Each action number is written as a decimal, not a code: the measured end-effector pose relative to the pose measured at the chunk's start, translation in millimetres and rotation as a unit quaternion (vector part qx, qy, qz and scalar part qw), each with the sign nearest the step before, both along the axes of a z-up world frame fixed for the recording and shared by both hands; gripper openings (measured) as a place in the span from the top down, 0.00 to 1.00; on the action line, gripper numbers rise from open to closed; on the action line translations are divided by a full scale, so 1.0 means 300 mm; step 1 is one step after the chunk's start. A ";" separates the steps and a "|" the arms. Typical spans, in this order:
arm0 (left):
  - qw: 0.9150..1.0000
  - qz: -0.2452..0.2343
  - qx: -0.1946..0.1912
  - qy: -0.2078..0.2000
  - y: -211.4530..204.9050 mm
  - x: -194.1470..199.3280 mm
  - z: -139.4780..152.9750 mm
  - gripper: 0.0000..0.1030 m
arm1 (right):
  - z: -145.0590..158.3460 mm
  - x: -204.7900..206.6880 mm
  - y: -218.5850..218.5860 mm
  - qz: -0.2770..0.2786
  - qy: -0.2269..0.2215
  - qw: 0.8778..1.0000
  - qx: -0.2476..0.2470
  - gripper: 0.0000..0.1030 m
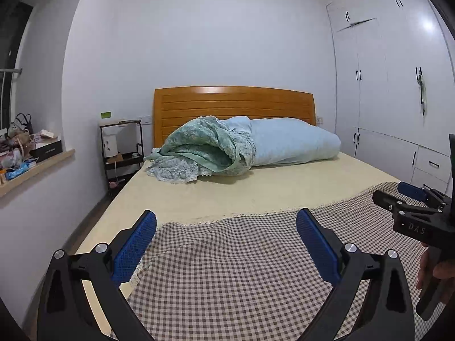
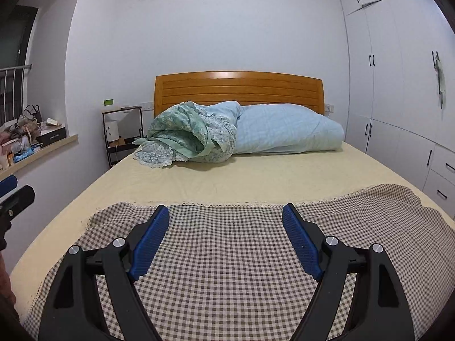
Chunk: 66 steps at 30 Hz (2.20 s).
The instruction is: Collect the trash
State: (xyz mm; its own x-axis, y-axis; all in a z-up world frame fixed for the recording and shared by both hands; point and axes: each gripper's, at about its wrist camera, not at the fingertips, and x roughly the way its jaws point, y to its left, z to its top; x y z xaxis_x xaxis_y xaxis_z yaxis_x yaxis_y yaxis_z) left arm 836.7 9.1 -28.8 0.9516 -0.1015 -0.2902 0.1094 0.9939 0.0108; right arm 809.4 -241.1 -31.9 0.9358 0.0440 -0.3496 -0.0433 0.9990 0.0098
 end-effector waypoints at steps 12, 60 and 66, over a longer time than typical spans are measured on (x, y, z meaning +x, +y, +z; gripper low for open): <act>1.000 0.003 -0.024 -0.016 0.009 -0.334 0.121 0.07 | 0.123 -0.312 -0.005 0.021 -0.006 1.000 -0.015 0.24; 0.997 0.057 -0.024 -0.051 0.021 -2.635 -0.046 0.07 | -0.074 -2.226 -0.017 0.015 -0.017 0.999 0.041 0.15; 0.997 0.054 -0.019 -0.052 0.021 -2.604 -0.027 0.07 | -0.071 -2.262 0.007 -0.002 -0.050 0.999 0.016 0.15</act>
State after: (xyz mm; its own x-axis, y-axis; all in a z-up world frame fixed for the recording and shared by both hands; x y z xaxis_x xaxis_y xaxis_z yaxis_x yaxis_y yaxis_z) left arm 55.3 15.4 -36.9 0.9822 -0.0070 -0.1875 0.0029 0.9998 -0.0219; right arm 130.9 -239.1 -53.1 0.9663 0.0491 -0.2528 -0.0410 0.9985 0.0374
